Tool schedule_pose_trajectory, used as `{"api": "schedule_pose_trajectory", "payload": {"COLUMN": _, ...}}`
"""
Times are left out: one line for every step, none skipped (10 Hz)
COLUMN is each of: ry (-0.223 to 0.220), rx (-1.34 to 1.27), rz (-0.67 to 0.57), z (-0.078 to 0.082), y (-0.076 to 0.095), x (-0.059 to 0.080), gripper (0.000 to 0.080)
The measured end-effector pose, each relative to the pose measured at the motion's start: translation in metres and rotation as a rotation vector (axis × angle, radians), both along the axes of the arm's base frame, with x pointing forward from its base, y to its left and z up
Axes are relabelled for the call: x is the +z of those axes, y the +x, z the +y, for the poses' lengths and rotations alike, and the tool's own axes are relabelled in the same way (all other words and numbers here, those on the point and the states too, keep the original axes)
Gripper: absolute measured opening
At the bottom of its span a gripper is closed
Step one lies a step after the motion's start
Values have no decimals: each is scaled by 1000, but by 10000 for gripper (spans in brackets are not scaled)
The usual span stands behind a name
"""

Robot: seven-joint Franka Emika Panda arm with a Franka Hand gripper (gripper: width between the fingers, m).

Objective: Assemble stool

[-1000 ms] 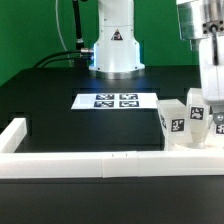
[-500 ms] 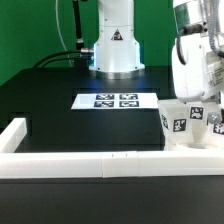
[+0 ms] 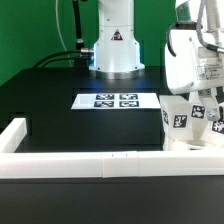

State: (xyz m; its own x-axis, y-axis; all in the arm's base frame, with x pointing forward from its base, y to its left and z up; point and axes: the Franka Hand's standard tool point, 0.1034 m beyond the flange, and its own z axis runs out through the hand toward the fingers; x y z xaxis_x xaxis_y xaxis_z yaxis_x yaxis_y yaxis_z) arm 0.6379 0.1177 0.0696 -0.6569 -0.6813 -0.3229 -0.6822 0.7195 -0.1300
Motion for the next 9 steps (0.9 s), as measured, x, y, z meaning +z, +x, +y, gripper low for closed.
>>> {"api": "schedule_pose_trajectory", "payload": {"ry": -4, "rx": 12, "rz": -1, "z": 0, "y": 0, "x": 0, "gripper": 412}}
{"api": "schedule_pose_trajectory", "payload": {"ry": -5, "rx": 13, "rz": -1, "z": 0, "y": 0, "x": 0, "gripper": 412}}
{"api": "schedule_pose_trajectory", "payload": {"ry": -5, "rx": 13, "rz": -1, "z": 0, "y": 0, "x": 0, "gripper": 581}}
{"api": "schedule_pose_trajectory", "payload": {"ry": -5, "rx": 13, "rz": -2, "z": 0, "y": 0, "x": 0, "gripper": 628}}
{"api": "schedule_pose_trajectory", "payload": {"ry": -12, "rx": 36, "rz": -12, "z": 1, "y": 1, "x": 3, "gripper": 646}}
{"api": "schedule_pose_trajectory", "payload": {"ry": -16, "rx": 78, "rz": -37, "z": 4, "y": 2, "x": 18, "gripper": 646}}
{"api": "schedule_pose_trajectory", "payload": {"ry": -18, "rx": 94, "rz": -65, "z": 3, "y": 0, "x": 35, "gripper": 649}}
{"api": "schedule_pose_trajectory", "payload": {"ry": -4, "rx": 95, "rz": -84, "z": 5, "y": 2, "x": 53, "gripper": 649}}
{"api": "schedule_pose_trajectory", "payload": {"ry": 1, "rx": 95, "rz": -93, "z": 6, "y": 5, "x": 59, "gripper": 649}}
